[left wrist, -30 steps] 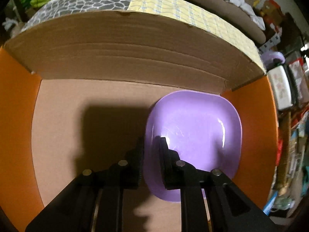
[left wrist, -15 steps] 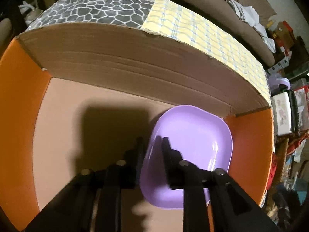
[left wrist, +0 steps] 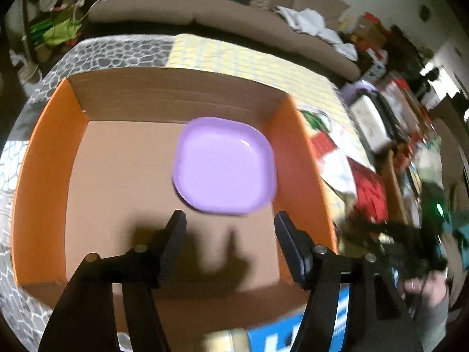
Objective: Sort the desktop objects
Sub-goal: 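Open the right tool and move it to the black cable with purple clips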
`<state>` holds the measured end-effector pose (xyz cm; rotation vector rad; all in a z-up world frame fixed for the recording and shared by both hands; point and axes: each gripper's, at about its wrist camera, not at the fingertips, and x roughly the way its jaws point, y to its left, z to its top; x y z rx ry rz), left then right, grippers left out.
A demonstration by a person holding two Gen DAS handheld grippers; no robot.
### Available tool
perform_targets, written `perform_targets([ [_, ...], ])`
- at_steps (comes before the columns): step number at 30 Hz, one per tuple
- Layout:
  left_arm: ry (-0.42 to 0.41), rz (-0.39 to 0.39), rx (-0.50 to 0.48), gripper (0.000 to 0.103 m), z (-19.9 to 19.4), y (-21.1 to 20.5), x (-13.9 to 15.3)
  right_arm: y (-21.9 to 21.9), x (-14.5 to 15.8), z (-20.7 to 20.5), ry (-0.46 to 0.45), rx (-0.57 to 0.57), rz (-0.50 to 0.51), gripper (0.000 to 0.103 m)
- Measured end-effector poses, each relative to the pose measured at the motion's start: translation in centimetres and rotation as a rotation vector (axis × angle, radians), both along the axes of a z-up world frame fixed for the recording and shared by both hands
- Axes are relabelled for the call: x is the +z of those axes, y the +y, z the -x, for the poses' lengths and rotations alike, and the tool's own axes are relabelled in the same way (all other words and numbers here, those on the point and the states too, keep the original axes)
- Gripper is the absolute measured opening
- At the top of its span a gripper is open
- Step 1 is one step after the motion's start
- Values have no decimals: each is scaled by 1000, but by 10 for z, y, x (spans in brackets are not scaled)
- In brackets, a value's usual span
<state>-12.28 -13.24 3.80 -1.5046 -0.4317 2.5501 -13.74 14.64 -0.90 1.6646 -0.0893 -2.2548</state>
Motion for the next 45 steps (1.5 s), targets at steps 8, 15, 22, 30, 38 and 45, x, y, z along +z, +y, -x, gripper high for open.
perform_targets([
  [8, 67, 54, -122, 65, -42, 49, 19, 2, -7, -5, -26, -24, 27, 44],
  [15, 86, 52, -145, 65, -56, 67, 21, -20, 0, -23, 7, 93, -33, 40],
  [22, 70, 34, -144, 65, -63, 76, 15, -48, -16, -18, -18, 165, -119, 20],
  [30, 77, 21, -160, 65, -67, 83, 19, -14, -4, -10, -45, 52, 153, 2],
  [38, 84, 11, -198, 66, -68, 100, 20, 12, 31, -15, 10, 19, 206, 2],
  [45, 87, 82, -259, 70, -58, 126, 26, 28, 49, -20, 49, -20, 305, 2],
])
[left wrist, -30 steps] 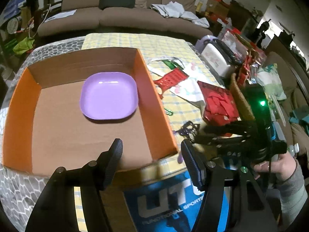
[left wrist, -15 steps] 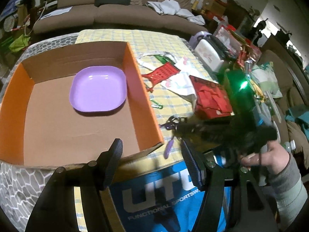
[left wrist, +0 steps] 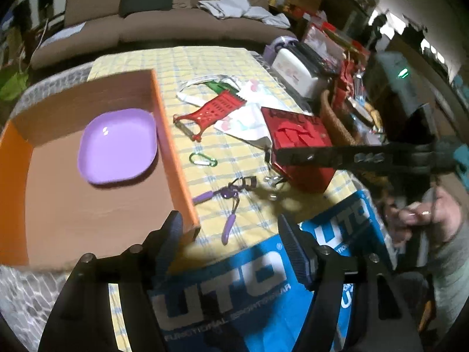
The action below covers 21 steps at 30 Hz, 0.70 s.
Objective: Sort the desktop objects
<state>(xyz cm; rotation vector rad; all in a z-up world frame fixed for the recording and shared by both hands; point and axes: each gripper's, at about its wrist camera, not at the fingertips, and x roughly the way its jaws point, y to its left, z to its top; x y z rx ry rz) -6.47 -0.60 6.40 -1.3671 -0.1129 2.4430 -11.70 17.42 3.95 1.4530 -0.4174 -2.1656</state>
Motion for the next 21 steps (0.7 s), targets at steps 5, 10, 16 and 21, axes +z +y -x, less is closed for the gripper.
perform_targets([
  [5, -8, 197, -49, 65, 53, 31, 10, 16, 38, -11, 94, -29, -1, 2],
  [10, -218, 351, -192, 63, 120, 71, -18, 46, 58, -24, 137, -62, 33, 2],
  [16, -345, 317, -36, 64, 165, 81, -49, 78, 50, -28, 139, -91, 76, 2],
  [21, -419, 402, -60, 63, 174, 98, -87, 95, 32, -27, 133, -109, 106, 2],
])
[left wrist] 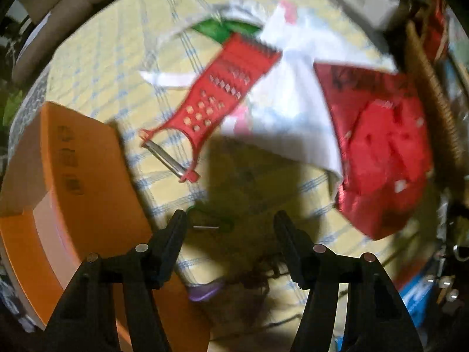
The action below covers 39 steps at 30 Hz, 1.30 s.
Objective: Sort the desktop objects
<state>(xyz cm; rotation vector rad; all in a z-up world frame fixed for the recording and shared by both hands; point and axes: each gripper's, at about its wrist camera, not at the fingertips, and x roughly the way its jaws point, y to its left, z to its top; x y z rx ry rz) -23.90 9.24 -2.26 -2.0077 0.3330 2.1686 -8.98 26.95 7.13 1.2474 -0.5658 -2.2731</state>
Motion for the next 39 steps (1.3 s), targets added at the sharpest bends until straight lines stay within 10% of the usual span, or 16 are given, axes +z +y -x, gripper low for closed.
perform_targets([
  [12, 9, 67, 39, 63, 3, 4, -23, 6, -19, 0, 19, 7, 57, 2],
  [16, -21, -29, 55, 14, -3, 2, -20, 11, -22, -1, 22, -5, 65, 2],
  [19, -11, -24, 49, 9, -9, 8, -19, 12, -24, 1, 18, -6, 66, 2],
  [22, -21, -33, 42, 16, -13, 11, -14, 10, -26, 1, 15, -3, 58, 2],
  [25, 54, 86, 26, 69, -17, 9, 0, 7, -29, 1, 12, 6, 54, 2],
  [34, 16, 118, 28, 68, -17, 15, -11, 4, -30, 1, 19, 20, 69, 2],
  [39, -12, -19, 107, 40, -22, 8, 0, 9, -37, 3, 2, 12, 79, 2],
])
